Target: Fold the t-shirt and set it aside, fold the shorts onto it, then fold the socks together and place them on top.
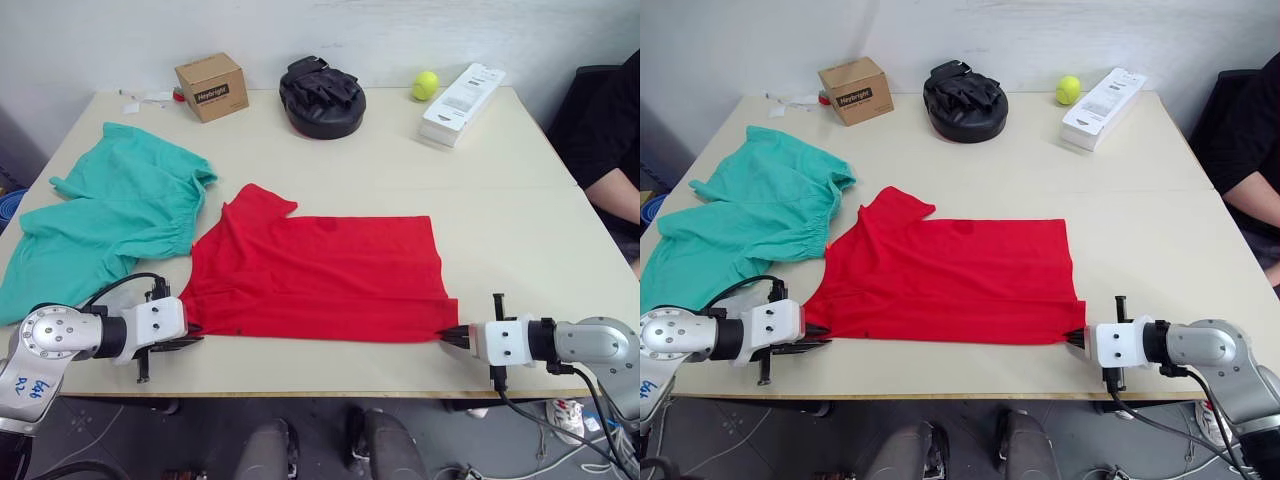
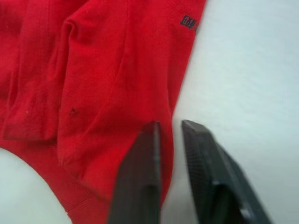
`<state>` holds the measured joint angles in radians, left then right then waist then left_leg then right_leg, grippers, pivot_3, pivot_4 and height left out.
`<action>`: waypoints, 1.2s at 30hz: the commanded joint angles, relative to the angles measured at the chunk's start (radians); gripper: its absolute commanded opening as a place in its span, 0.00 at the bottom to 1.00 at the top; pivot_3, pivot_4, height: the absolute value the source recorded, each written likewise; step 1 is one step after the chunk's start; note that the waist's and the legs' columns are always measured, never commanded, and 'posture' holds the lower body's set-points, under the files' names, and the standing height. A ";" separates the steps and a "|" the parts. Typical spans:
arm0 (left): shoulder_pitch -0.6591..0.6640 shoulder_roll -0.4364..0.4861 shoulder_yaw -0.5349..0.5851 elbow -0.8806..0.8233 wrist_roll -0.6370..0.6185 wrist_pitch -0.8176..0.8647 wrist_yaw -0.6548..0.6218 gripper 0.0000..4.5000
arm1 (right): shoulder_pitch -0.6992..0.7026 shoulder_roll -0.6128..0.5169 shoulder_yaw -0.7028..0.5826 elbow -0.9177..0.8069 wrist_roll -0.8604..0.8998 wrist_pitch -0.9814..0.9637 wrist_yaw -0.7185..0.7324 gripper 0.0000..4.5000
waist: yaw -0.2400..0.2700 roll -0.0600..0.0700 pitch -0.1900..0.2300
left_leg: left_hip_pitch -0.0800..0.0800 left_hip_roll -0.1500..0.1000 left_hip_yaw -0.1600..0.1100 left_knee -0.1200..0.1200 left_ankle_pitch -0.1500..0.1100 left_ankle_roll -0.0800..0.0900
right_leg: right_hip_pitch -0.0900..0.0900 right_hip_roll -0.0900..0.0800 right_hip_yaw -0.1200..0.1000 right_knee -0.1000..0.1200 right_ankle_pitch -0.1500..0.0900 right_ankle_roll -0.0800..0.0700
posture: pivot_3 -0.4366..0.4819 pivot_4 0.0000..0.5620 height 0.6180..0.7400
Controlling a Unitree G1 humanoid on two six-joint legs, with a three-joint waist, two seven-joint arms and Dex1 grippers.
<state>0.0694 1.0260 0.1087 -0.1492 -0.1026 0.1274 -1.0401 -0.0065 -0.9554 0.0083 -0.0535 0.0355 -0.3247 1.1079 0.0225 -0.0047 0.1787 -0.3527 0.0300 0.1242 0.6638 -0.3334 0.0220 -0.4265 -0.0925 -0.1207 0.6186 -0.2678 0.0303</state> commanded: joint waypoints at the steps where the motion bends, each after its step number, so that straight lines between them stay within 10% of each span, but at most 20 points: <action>1: 0.055 0.027 -0.001 0.037 0.020 0.034 -0.020 0.00 | -0.010 -0.032 0.016 0.025 0.008 0.008 0.042 0.00 | -0.003 0.001 -0.001 | 0.000 0.000 0.000 0.000 0.000 0.000 | 0.000 0.000 0.000 0.001 0.000 0.000 | 0.48 0.27 1.00; 12: 0.347 0.044 0.194 -0.212 -0.101 0.159 -0.087 0.00 | 0.106 -0.183 -0.011 -0.106 0.226 0.116 0.282 0.00 | -0.020 0.001 0.000 | -0.001 0.000 0.000 -0.002 -0.007 0.003 | -0.002 0.000 -0.001 0.001 -0.007 0.003 | 0.48 0.27 1.00; 29: 0.486 -0.032 0.263 -0.313 -0.112 0.267 -0.012 0.00 | 0.213 -0.162 -0.050 -0.180 0.183 0.152 0.183 0.00 | -0.020 0.001 0.000 | 0.000 0.000 0.000 -0.001 -0.010 0.001 | -0.001 0.000 0.000 0.000 -0.007 0.003 | 0.48 0.27 1.00; 33: 0.521 -0.034 0.295 -0.337 -0.152 0.288 -0.054 0.21 | 0.239 -0.175 -0.076 -0.199 0.204 0.181 0.183 0.00 | -0.022 0.001 0.000 | 0.000 0.000 0.000 -0.001 -0.010 0.000 | -0.001 0.000 0.000 0.000 -0.007 0.003 | 0.48 0.27 1.00; 36: 0.535 -0.034 0.318 -0.356 -0.193 0.321 -0.077 0.43 | 0.254 -0.186 -0.098 -0.203 0.218 0.200 0.190 0.22 | -0.022 0.000 0.001 | -0.001 0.000 0.000 -0.001 -0.009 0.002 | -0.001 0.000 0.000 0.000 -0.007 0.003 | 0.48 0.27 1.00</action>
<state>0.5768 0.9967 0.4142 -0.5029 -0.2779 0.4187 -1.0959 0.2420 -1.1257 -0.0514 -0.2435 0.2382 -0.1404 1.2968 0.0009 -0.0051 0.1796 -0.3534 0.0300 0.1243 0.6628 -0.3412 0.0254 -0.4280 -0.0925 -0.1209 0.6185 -0.2752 0.0333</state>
